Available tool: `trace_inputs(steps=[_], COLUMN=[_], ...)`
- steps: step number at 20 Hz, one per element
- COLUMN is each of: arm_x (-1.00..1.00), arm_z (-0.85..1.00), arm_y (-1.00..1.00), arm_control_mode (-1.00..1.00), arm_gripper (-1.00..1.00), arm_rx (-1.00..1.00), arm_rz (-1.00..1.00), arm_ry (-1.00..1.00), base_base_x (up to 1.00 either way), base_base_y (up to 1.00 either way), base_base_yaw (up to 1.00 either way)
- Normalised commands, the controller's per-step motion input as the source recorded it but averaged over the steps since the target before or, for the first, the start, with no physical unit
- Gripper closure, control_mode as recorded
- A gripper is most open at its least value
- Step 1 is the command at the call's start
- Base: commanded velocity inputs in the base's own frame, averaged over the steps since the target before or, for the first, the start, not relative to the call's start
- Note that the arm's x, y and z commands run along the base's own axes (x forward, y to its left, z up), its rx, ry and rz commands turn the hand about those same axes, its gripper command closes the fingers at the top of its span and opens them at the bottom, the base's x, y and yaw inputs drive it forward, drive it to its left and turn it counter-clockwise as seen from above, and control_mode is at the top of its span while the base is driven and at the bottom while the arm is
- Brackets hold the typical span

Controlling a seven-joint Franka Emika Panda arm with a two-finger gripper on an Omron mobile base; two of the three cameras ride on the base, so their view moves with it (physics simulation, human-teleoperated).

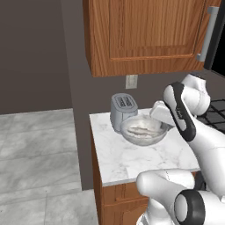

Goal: Remove the pear from the bowl and place it on the small plate. Then place the bowl with only the fish in the microwave, close the door, and press the start button to microwave the fish.

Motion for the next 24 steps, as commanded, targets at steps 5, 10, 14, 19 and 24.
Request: trace_inputs(steps=[5,10,14,19,24], arm_x=[0.0,-0.4,0.0,0.0,0.0], arm_z=[-0.06,-0.07,0.0,0.0,0.0], arm_y=[0.06,0.04,0.0,0.0,0.0], arm_control_mode=[-1.0,-1.0,1.0,1.0,1.0], arm_gripper=[1.0,1.0,1.0,1.0,1.0], arm_rx=[0.0,-0.01,0.0,0.0,0.0], arm_rz=[0.0,0.0,0.0,0.0,0.0], arm_ry=[0.05,-0.03,0.0,0.0,0.0], base_base_x=[0.0,0.0,-1.0,-1.0,-1.0], base_base_y=[0.0,0.0,0.04,0.02,-0.33], base_base_yaw=[0.0,0.0,0.0,0.0,-0.01])
